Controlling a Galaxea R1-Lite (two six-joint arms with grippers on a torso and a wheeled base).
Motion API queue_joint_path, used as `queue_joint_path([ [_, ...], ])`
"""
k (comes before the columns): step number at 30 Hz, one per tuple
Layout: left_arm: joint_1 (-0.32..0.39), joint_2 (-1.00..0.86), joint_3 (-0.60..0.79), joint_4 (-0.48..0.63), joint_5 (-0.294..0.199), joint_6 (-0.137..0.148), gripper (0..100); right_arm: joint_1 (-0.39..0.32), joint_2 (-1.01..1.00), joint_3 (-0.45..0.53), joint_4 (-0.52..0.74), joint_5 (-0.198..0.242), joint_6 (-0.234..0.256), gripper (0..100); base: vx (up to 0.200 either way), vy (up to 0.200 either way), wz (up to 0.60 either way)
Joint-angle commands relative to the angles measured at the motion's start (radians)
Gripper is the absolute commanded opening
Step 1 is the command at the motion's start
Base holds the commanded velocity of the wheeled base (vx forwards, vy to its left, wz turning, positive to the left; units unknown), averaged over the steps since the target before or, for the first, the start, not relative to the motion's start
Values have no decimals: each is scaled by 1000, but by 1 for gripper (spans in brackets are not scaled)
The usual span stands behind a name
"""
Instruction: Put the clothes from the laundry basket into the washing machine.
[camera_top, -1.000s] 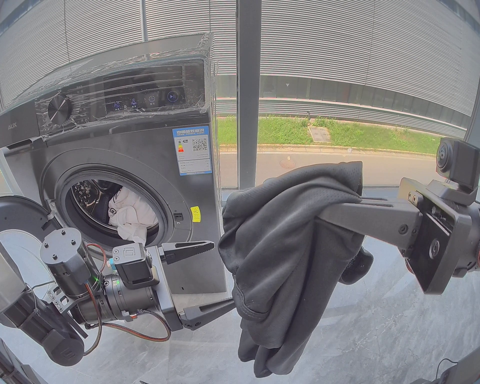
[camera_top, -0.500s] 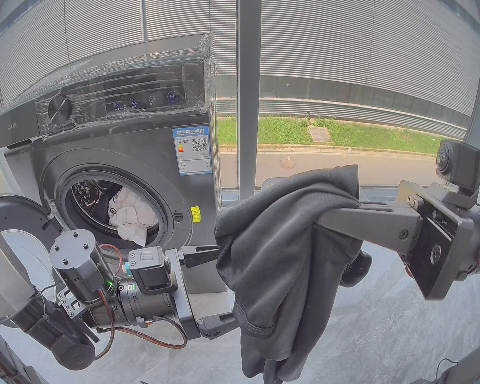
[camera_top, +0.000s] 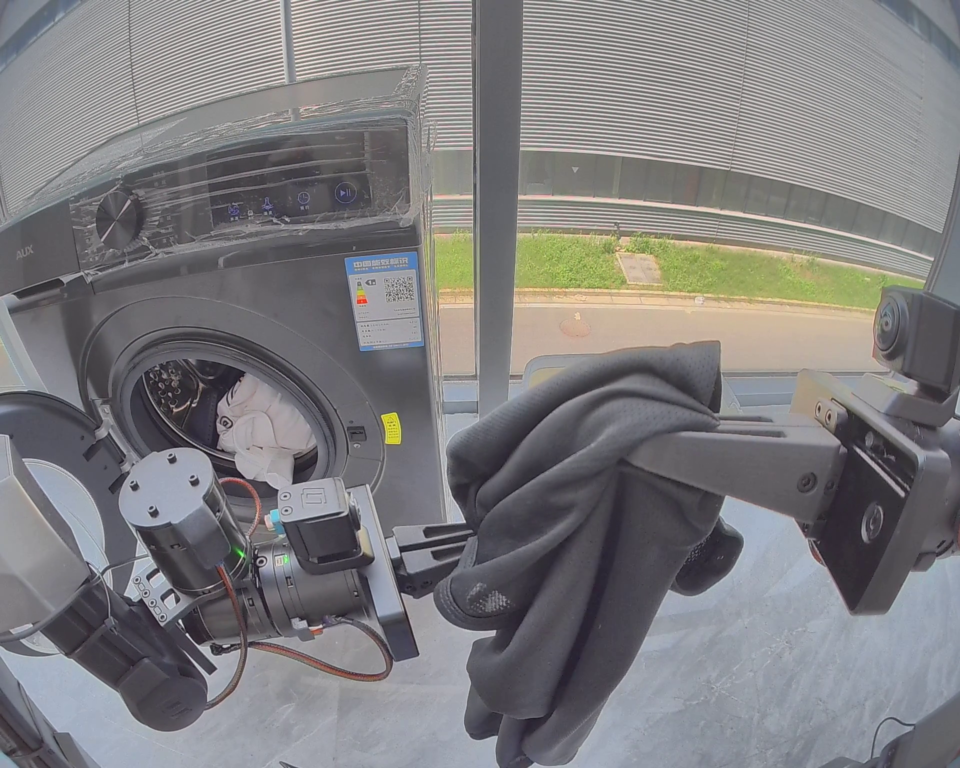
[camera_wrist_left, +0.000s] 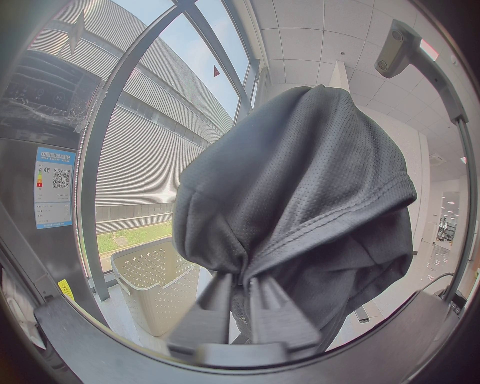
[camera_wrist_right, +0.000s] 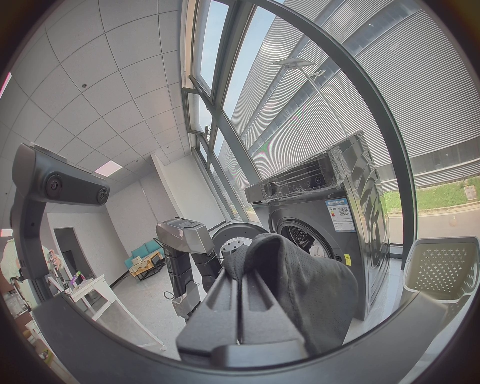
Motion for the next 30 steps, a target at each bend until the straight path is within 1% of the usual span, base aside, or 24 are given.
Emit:
queue_joint_path([
  [1,-2,14,-28,0,1,0,0,3,-3,5,-1,-2,1,0,0,0,0],
  [4,0,6,-33,0,15,0,0,-9,-6,9,-1,-12,3,0,0,0,0],
  [5,5,2,-34,0,20,-2,0,-24,-6,16,-1,-21,4,0,0,0,0],
  [6,9,-6,-34,0,24,-3,0,-57,-7,28,-1,-38,3,0,0,0,0],
  [7,11,-10,-34,0,26,-3,0,-67,-7,29,1,-42,1,0,0,0,0],
  [8,28,-46,-36,0,38,-16,0,-141,-9,57,-1,-72,-2,0,0,0,0],
  [10,44,-78,-39,0,55,-39,0,-196,-17,77,-1,-78,-6,0,0,0,0],
  [14,83,-129,-74,0,101,-71,0,-248,-35,78,-1,-87,-20,0,0,0,0],
  [17,97,-152,-116,4,108,-74,0,-258,-38,82,1,-98,-22,0,0,0,0],
  [20,98,-159,-151,6,113,-75,0,-242,-49,94,-1,-93,-22,0,0,0,0],
  [23,98,-175,-180,10,121,-77,0,-242,-52,105,-1,-95,-22,0,0,0,0],
  [27,98,-194,-185,12,128,-78,0,-248,-53,103,1,-95,-20,0,0,0,0],
  [30,90,-204,-157,10,127,-77,0,-241,-55,103,1,-91,-20,0,0,0,0],
])
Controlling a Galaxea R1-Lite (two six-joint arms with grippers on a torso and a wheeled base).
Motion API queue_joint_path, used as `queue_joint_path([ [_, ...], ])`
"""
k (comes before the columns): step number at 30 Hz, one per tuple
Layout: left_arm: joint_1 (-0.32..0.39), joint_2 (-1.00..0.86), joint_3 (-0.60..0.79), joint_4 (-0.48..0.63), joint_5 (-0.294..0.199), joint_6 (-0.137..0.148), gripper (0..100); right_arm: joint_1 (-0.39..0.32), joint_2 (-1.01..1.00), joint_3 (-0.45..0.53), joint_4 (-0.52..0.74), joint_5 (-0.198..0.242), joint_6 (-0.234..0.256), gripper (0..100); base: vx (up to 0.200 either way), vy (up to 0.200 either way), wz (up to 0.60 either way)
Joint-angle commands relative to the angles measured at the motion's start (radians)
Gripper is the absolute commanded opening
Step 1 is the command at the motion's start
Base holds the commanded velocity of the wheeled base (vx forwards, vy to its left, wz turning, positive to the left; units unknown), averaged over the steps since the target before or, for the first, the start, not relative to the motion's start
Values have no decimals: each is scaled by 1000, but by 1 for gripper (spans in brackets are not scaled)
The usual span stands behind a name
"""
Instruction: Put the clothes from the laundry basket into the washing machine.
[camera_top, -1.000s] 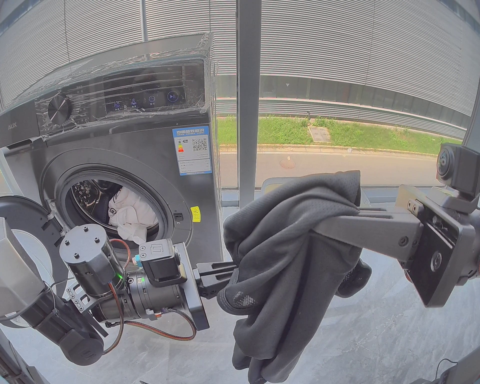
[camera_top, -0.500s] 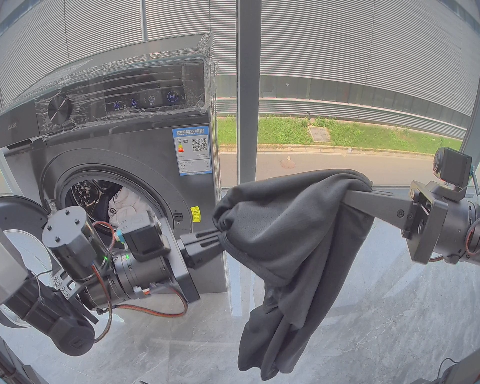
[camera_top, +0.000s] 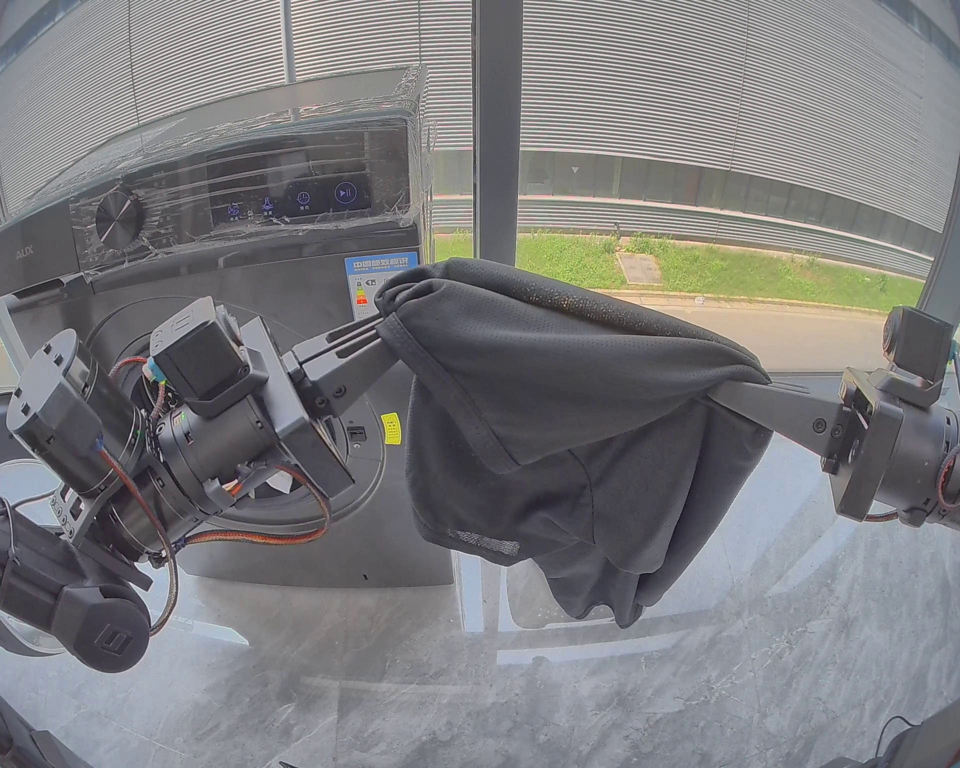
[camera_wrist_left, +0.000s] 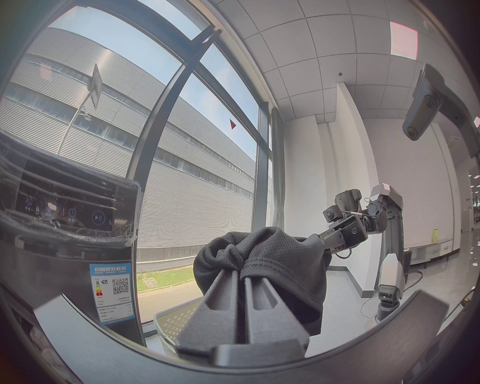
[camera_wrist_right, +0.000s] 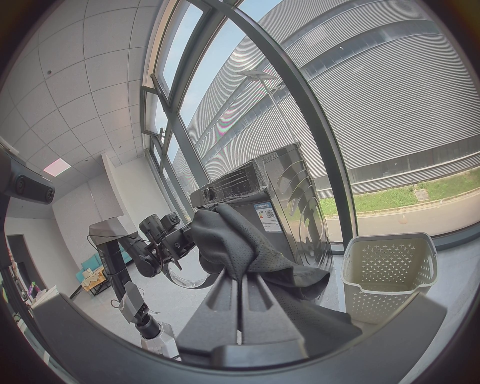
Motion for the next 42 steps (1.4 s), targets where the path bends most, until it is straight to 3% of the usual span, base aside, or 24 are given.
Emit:
queue_joint_path([
  [1,-7,-28,23,-1,-1,1,0,5,-5,-1,-1,1,1,0,0,0,0],
  [4,3,-31,-8,1,3,-7,0,-7,-13,-9,-1,-1,1,0,0,0,0],
  [8,13,-33,-23,-3,42,-59,0,-6,-37,19,1,4,1,0,0,0,0],
  [17,-10,-22,-32,-1,44,-59,0,11,-49,67,-1,48,1,0,0,0,0],
  [30,-43,-13,-32,-1,42,-59,0,11,-49,65,1,62,1,0,0,0,0],
  [32,-43,-13,-34,-1,42,-59,0,11,-49,68,-1,87,-1,0,0,0,0],
  [33,-43,-14,-34,-1,44,-59,0,10,-49,70,1,96,-1,100,0,0,0],
  [37,-43,-14,-36,-1,42,-59,0,-2,-49,94,8,97,-1,100,0,0,0],
  [42,-65,-10,-65,16,44,-60,0,-48,-49,226,10,97,-10,100,0,0,0],
])
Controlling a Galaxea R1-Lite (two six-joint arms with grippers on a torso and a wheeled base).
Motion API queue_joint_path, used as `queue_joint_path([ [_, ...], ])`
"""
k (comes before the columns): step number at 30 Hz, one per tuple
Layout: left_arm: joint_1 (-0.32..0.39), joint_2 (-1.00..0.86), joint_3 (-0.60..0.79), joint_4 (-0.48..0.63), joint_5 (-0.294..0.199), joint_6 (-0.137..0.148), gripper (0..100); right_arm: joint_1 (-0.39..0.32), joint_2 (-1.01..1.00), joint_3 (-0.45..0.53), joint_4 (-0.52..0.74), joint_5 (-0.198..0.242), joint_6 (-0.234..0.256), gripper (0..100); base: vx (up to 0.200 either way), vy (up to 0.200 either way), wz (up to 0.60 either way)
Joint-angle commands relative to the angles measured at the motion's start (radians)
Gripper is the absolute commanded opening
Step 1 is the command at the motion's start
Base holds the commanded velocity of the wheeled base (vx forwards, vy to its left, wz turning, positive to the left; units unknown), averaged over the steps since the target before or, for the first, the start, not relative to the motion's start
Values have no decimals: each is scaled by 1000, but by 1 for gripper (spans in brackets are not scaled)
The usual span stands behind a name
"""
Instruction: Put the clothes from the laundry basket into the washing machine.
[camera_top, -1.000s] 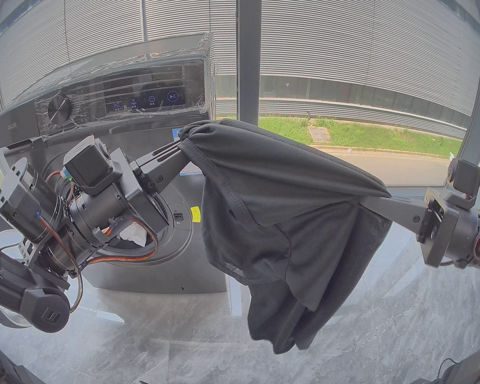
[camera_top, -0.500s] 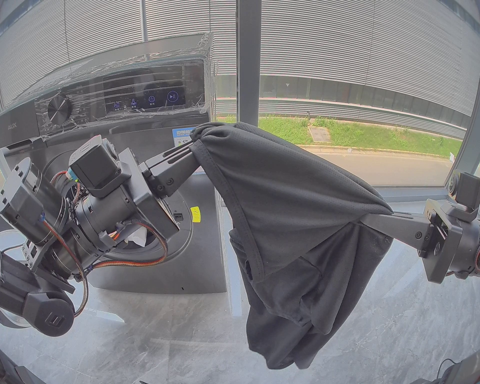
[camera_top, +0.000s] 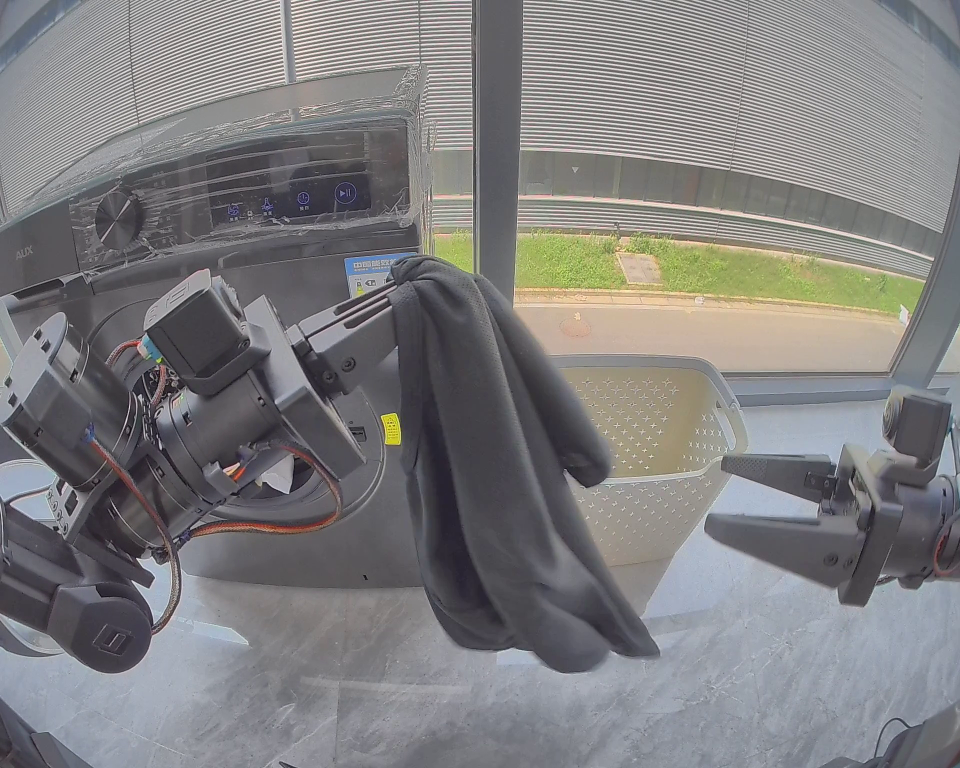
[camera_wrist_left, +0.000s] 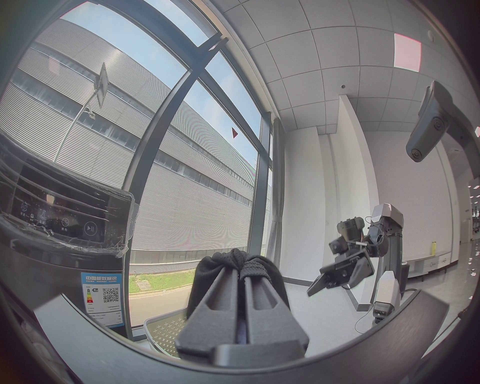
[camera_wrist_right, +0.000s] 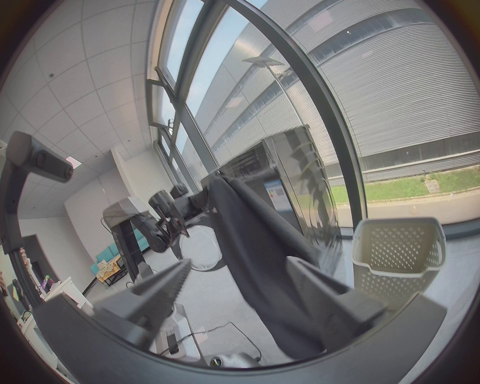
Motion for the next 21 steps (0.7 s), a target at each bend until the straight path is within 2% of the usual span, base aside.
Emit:
queue_joint_path([
  [1,-17,5,-23,11,1,-2,0,-32,1,85,1,-1,-7,100,0,0,0],
  [4,-32,6,-46,28,1,0,0,-32,10,123,14,-1,-41,100,0,0,0],
  [7,-54,6,-69,52,1,0,0,-16,88,106,32,4,-123,100,0,0,0],
  [10,-77,8,-78,68,4,0,0,7,176,62,31,6,-164,100,0,0,0],
  [17,-113,49,-134,89,4,3,0,28,360,-79,11,7,-167,100,0,0,0],
  [21,-129,75,-167,95,6,3,0,27,441,-116,-28,6,-167,100,0,0,0],
])
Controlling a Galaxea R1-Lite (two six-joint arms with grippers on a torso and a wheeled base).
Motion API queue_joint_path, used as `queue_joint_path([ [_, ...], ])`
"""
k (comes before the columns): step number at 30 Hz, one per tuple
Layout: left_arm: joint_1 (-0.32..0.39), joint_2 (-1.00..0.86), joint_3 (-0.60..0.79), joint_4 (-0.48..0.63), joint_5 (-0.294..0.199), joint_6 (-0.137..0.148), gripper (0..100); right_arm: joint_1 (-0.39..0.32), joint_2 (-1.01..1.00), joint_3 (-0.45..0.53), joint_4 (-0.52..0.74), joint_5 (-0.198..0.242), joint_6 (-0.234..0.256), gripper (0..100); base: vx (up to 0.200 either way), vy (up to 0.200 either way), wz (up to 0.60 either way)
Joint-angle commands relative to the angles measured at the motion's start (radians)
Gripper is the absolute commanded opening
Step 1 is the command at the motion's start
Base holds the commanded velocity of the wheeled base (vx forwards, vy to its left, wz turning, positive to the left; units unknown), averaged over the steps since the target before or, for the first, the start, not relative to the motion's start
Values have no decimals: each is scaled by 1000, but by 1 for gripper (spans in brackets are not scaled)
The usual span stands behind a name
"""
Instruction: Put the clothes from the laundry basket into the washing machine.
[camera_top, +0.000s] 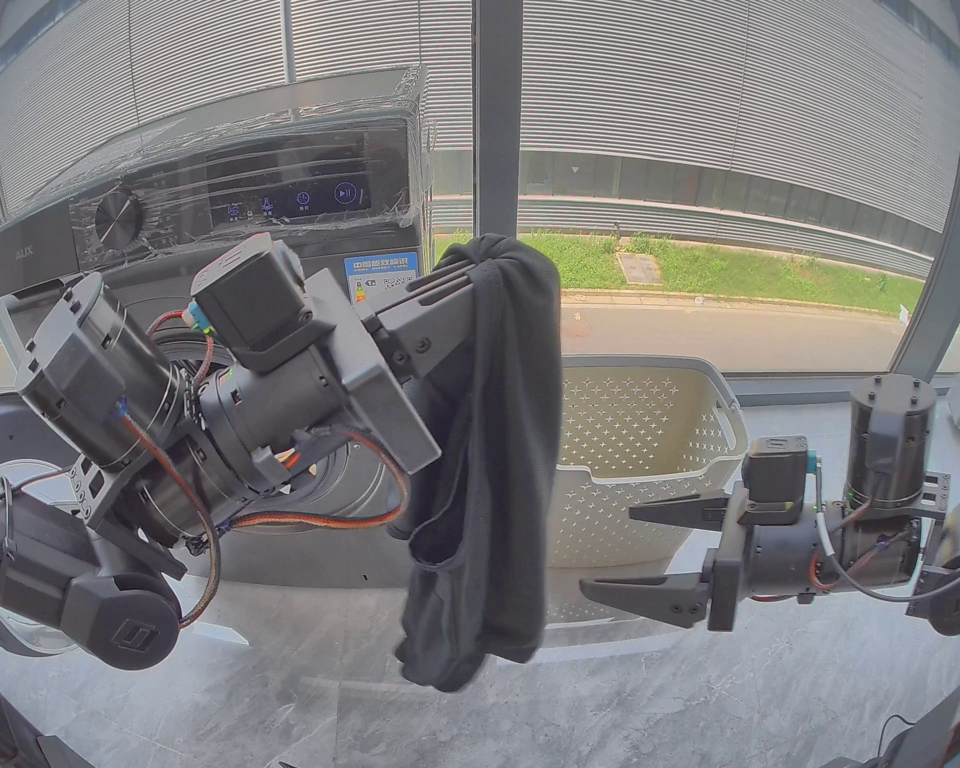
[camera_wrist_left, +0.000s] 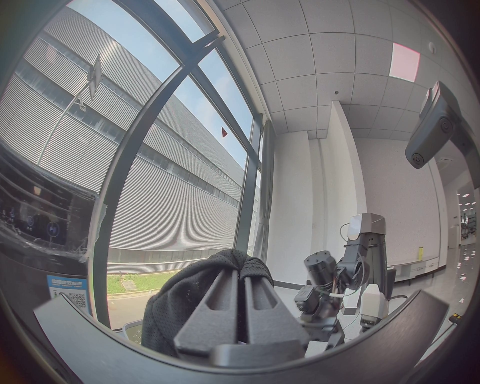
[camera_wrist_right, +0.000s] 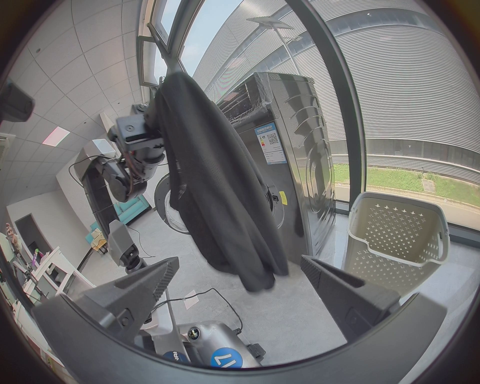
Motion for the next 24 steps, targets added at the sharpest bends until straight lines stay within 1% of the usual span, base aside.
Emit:
queue_joint_path([
  [1,-30,45,-43,7,6,1,0,4,158,-53,-47,2,-3,100,0,0,0],
  [5,-34,57,-49,7,9,1,0,3,176,-51,-67,13,-5,100,0,0,0],
  [9,-40,77,-73,7,11,1,0,1,204,-70,-91,29,-3,100,0,0,0],
  [11,-46,83,-82,6,11,-1,0,0,213,-74,-96,29,-3,100,0,0,0],
  [13,-74,98,-116,7,27,-1,0,-3,285,-100,-125,29,-3,100,0,0,0],
  [14,-74,100,-118,7,27,-1,0,-5,288,-102,-126,29,-3,100,0,0,0],
  [17,-88,103,-136,9,34,-3,0,-8,366,-160,-162,32,-3,100,0,0,0],
  [24,-89,103,-141,9,47,-4,0,1,500,-294,-172,45,-3,100,0,0,0],
])
